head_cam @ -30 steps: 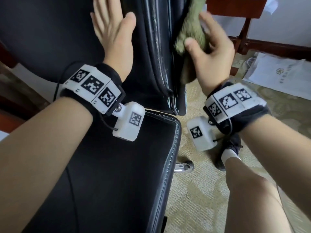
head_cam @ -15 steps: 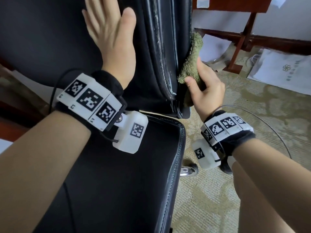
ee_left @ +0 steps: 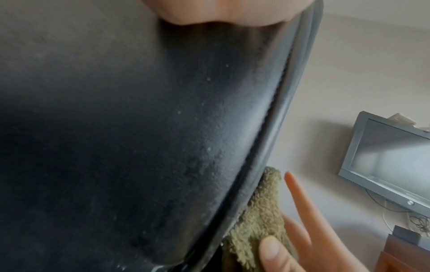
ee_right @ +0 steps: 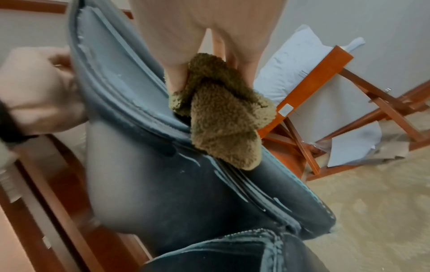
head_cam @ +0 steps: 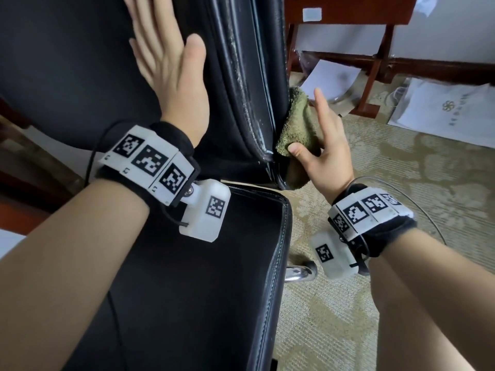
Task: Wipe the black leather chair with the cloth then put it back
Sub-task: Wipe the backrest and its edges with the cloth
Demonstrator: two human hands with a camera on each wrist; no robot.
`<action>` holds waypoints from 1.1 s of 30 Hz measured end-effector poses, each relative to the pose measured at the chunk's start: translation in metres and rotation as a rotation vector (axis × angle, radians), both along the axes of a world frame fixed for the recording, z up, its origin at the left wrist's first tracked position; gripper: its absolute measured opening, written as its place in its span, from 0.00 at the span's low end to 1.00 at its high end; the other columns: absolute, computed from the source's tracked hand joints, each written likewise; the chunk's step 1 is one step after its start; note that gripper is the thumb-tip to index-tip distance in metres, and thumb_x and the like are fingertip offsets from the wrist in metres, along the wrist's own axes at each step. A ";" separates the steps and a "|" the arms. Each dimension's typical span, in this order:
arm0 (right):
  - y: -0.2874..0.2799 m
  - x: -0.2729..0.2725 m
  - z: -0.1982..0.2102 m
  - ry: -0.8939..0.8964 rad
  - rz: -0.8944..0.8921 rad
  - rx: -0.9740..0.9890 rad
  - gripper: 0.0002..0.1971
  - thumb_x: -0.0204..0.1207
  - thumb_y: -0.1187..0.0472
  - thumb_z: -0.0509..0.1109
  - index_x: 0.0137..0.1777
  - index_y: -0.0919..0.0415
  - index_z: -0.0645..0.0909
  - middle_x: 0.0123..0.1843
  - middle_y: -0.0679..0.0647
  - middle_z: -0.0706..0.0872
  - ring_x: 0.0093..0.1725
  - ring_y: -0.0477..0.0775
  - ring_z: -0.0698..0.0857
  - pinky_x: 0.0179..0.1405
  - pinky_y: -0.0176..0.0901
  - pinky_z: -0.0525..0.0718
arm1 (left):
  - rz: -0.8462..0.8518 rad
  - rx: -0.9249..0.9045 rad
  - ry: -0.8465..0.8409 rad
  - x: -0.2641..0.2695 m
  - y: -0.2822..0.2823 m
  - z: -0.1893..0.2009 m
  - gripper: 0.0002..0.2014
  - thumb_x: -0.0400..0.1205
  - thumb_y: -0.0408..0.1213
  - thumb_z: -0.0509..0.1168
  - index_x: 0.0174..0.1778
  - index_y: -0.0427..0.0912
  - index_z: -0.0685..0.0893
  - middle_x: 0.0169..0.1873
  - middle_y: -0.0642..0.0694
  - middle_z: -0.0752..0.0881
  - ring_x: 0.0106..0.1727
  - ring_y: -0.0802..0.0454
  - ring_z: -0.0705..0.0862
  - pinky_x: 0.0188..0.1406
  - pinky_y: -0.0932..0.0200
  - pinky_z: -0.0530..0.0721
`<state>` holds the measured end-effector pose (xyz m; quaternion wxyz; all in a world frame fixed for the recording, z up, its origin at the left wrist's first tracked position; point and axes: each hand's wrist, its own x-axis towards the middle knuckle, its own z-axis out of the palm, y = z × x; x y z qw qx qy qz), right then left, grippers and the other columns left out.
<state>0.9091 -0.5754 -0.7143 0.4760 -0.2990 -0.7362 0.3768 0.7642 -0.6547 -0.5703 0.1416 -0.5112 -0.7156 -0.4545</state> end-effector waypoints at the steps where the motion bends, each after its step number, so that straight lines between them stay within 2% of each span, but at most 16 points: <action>1: -0.003 0.001 0.003 -0.017 0.003 0.036 0.42 0.69 0.67 0.75 0.78 0.49 0.56 0.70 0.49 0.69 0.69 0.36 0.65 0.65 0.13 0.56 | 0.000 0.006 -0.002 0.001 0.000 0.001 0.34 0.78 0.42 0.43 0.79 0.27 0.51 0.80 0.28 0.50 0.82 0.34 0.47 0.77 0.44 0.38; 3: -0.009 0.000 0.006 -0.059 0.002 0.050 0.38 0.70 0.66 0.74 0.79 0.52 0.61 0.66 0.50 0.74 0.64 0.37 0.70 0.61 0.11 0.57 | -0.002 0.017 0.000 0.002 -0.001 0.003 0.31 0.80 0.38 0.45 0.79 0.27 0.51 0.80 0.28 0.50 0.82 0.33 0.46 0.77 0.44 0.37; 5: -0.010 -0.003 0.009 -0.101 -0.024 0.003 0.35 0.73 0.63 0.72 0.78 0.50 0.63 0.61 0.50 0.78 0.58 0.41 0.74 0.56 0.12 0.61 | -0.007 0.016 0.005 0.002 -0.002 0.004 0.33 0.79 0.39 0.44 0.80 0.28 0.51 0.80 0.29 0.50 0.82 0.33 0.45 0.77 0.43 0.37; 7: -0.007 -0.006 0.015 -0.132 -0.044 -0.050 0.34 0.75 0.58 0.70 0.79 0.45 0.61 0.66 0.49 0.77 0.62 0.42 0.74 0.60 0.21 0.63 | -0.014 0.010 -0.003 0.004 -0.002 0.005 0.36 0.76 0.43 0.43 0.80 0.30 0.51 0.81 0.30 0.50 0.82 0.34 0.44 0.76 0.44 0.36; 9: -0.006 -0.009 0.023 -0.139 -0.033 -0.082 0.33 0.77 0.53 0.68 0.79 0.39 0.57 0.73 0.49 0.72 0.72 0.45 0.69 0.71 0.37 0.64 | -0.013 0.013 -0.012 0.004 -0.002 0.005 0.37 0.75 0.44 0.43 0.81 0.31 0.51 0.81 0.32 0.50 0.82 0.35 0.45 0.77 0.43 0.37; 10: -0.006 -0.011 0.026 -0.133 -0.027 -0.085 0.33 0.78 0.53 0.67 0.79 0.39 0.55 0.75 0.50 0.71 0.75 0.47 0.67 0.73 0.44 0.65 | -0.014 0.018 -0.013 0.004 -0.002 0.005 0.37 0.75 0.44 0.44 0.81 0.31 0.52 0.81 0.32 0.50 0.82 0.35 0.45 0.77 0.43 0.37; 11: -0.007 -0.012 0.028 -0.132 -0.026 -0.086 0.33 0.79 0.53 0.66 0.79 0.40 0.55 0.75 0.51 0.71 0.75 0.48 0.67 0.74 0.46 0.65 | -0.013 0.020 -0.014 0.004 -0.002 0.005 0.37 0.75 0.44 0.43 0.80 0.31 0.52 0.81 0.32 0.50 0.82 0.35 0.45 0.77 0.43 0.37; 13: -0.008 -0.015 0.029 -0.156 -0.040 -0.098 0.31 0.80 0.55 0.64 0.80 0.42 0.56 0.71 0.51 0.76 0.71 0.50 0.72 0.69 0.40 0.67 | -0.011 0.016 -0.013 0.004 -0.002 0.004 0.36 0.75 0.42 0.43 0.80 0.30 0.52 0.81 0.31 0.51 0.82 0.34 0.45 0.76 0.44 0.37; 14: -0.007 -0.017 0.029 -0.174 -0.052 -0.120 0.30 0.80 0.55 0.63 0.80 0.42 0.56 0.68 0.52 0.79 0.68 0.52 0.75 0.66 0.40 0.69 | -0.007 0.018 -0.009 0.004 -0.001 0.004 0.35 0.77 0.41 0.44 0.80 0.29 0.52 0.80 0.30 0.51 0.82 0.34 0.45 0.76 0.44 0.37; 17: -0.003 -0.020 0.021 -0.174 -0.064 -0.205 0.27 0.81 0.53 0.63 0.78 0.41 0.61 0.63 0.55 0.84 0.65 0.58 0.79 0.69 0.49 0.72 | -0.006 0.035 0.000 0.001 0.001 0.003 0.31 0.80 0.36 0.46 0.80 0.28 0.52 0.80 0.30 0.51 0.82 0.33 0.45 0.76 0.43 0.37; 20: 0.001 -0.017 0.007 -0.112 0.018 -0.376 0.26 0.79 0.59 0.66 0.77 0.49 0.66 0.68 0.48 0.79 0.71 0.49 0.75 0.74 0.39 0.67 | -0.009 0.044 -0.008 0.002 0.004 0.001 0.34 0.76 0.40 0.45 0.80 0.31 0.53 0.81 0.32 0.51 0.82 0.35 0.45 0.77 0.42 0.38; 22: 0.001 -0.017 -0.003 -0.091 0.078 -0.473 0.26 0.79 0.63 0.66 0.77 0.52 0.67 0.68 0.42 0.75 0.70 0.41 0.71 0.73 0.33 0.63 | -0.008 0.055 -0.006 0.001 0.004 0.000 0.35 0.76 0.41 0.45 0.80 0.30 0.53 0.80 0.31 0.52 0.82 0.34 0.46 0.77 0.41 0.39; 26: 0.001 -0.014 -0.019 -0.066 0.126 -0.550 0.26 0.80 0.68 0.64 0.77 0.55 0.66 0.64 0.51 0.80 0.64 0.44 0.74 0.74 0.39 0.66 | -0.009 0.054 0.009 0.001 0.003 0.000 0.35 0.76 0.41 0.44 0.79 0.28 0.53 0.80 0.30 0.53 0.81 0.33 0.47 0.77 0.42 0.39; 29: -0.004 -0.014 -0.025 -0.017 0.096 -0.717 0.28 0.80 0.65 0.65 0.79 0.53 0.63 0.72 0.50 0.75 0.68 0.45 0.76 0.71 0.33 0.68 | -0.009 0.062 -0.003 0.002 0.003 0.001 0.35 0.75 0.40 0.44 0.79 0.27 0.54 0.80 0.30 0.53 0.81 0.33 0.47 0.77 0.44 0.39; 31: -0.005 -0.016 -0.031 0.053 0.066 -0.893 0.37 0.77 0.59 0.69 0.82 0.53 0.52 0.73 0.45 0.69 0.71 0.46 0.72 0.74 0.41 0.66 | -0.010 0.056 -0.002 0.001 0.003 0.001 0.35 0.75 0.40 0.44 0.79 0.28 0.54 0.80 0.30 0.53 0.81 0.33 0.47 0.77 0.45 0.39; 33: -0.002 -0.015 -0.035 0.148 0.053 -1.087 0.44 0.74 0.56 0.73 0.82 0.55 0.48 0.75 0.52 0.69 0.70 0.54 0.74 0.73 0.54 0.71 | -0.013 0.044 -0.001 0.001 0.002 0.000 0.35 0.76 0.40 0.44 0.79 0.28 0.54 0.80 0.30 0.53 0.81 0.33 0.47 0.76 0.45 0.39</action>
